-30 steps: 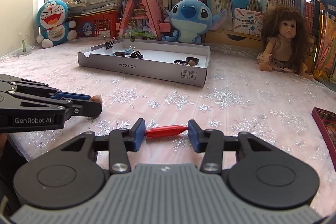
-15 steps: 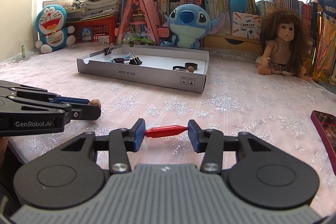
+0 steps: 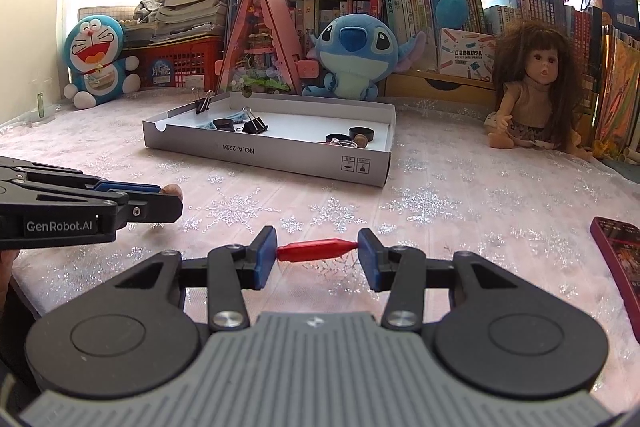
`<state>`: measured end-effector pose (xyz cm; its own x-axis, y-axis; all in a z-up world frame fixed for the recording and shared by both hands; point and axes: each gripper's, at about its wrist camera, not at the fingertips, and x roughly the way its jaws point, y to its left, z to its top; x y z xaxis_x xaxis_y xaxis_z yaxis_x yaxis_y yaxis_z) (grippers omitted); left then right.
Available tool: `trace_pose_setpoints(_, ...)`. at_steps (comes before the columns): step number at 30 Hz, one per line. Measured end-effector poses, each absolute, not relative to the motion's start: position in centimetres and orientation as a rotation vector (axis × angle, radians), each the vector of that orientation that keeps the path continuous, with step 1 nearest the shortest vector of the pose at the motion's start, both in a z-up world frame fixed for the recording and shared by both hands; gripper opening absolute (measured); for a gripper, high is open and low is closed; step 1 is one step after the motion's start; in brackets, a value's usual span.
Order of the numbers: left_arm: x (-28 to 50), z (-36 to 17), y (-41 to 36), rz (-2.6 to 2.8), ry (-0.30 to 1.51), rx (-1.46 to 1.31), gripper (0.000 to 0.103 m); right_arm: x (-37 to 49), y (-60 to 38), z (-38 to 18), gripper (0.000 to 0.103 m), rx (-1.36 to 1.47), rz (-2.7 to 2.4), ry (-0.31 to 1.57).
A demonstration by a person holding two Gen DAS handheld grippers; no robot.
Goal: Organize rigid objects
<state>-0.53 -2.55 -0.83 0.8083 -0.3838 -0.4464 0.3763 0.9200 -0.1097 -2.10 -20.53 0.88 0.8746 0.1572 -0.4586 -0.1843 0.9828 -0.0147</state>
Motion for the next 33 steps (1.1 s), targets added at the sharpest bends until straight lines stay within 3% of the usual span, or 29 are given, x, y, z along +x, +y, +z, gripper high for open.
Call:
trace_pose_setpoints(23,-0.3,-0.4,-0.8,-0.37,0.458,-0.057,0.017,-1.8,-19.2,1.9,0.046,-0.076,0.179,0.46)
trace_pose_setpoints(33,-0.3,-0.5,-0.2,-0.355,0.464,-0.068,0.017,-1.8,-19.1,0.9,0.05,-0.098,0.154,0.502)
